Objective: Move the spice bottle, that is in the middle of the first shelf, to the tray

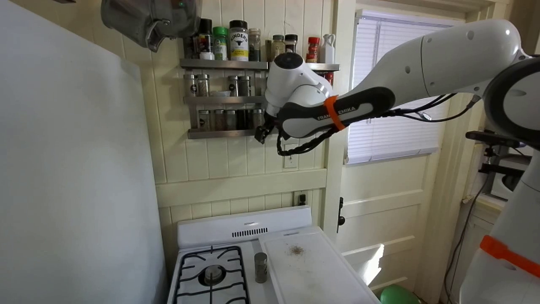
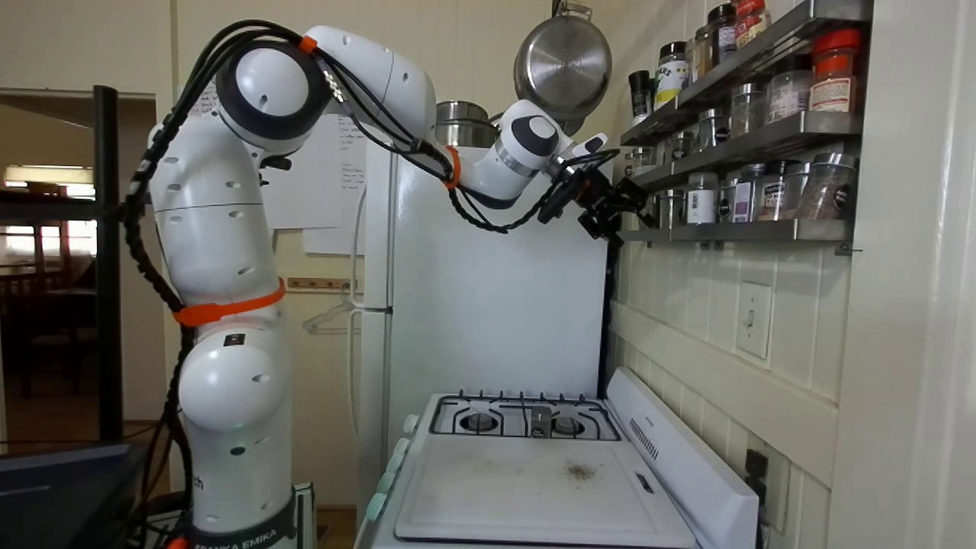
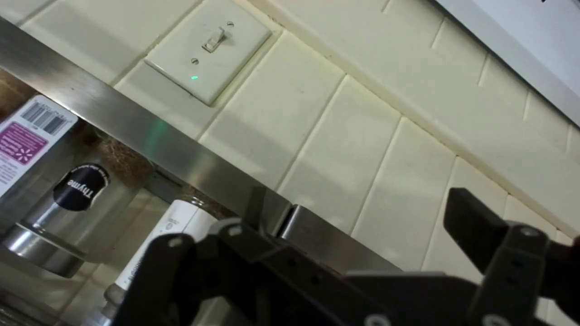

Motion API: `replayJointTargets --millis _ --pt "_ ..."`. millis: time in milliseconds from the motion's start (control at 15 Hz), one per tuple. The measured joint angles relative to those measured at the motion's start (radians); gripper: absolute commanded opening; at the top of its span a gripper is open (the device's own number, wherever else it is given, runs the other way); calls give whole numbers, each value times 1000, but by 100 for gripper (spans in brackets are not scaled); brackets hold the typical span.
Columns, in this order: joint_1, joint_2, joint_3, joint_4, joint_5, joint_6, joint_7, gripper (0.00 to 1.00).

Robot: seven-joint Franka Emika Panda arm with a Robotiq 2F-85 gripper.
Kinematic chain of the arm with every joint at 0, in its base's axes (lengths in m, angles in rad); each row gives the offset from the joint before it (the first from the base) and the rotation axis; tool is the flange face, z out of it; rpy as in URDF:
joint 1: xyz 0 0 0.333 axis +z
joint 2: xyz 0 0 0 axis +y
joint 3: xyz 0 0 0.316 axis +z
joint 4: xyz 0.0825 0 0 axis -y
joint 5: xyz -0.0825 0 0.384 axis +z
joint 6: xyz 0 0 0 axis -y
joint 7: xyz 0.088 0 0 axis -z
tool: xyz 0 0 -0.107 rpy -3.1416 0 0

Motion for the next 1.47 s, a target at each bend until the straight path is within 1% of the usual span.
replayJointTargets --millis 133,467,667,933,1133,1467 --pt "-2 1 0 4 0 16 0 100" --pt "-19 5 0 2 -6 150 21 100" --pt "-31 6 1 0 -16 205 52 100" --pt "-41 9 1 -3 -37 249 106 100" --pt "-49 11 1 -5 -73 280 158 100" --pt "-67 23 -1 -6 -120 295 221 100"
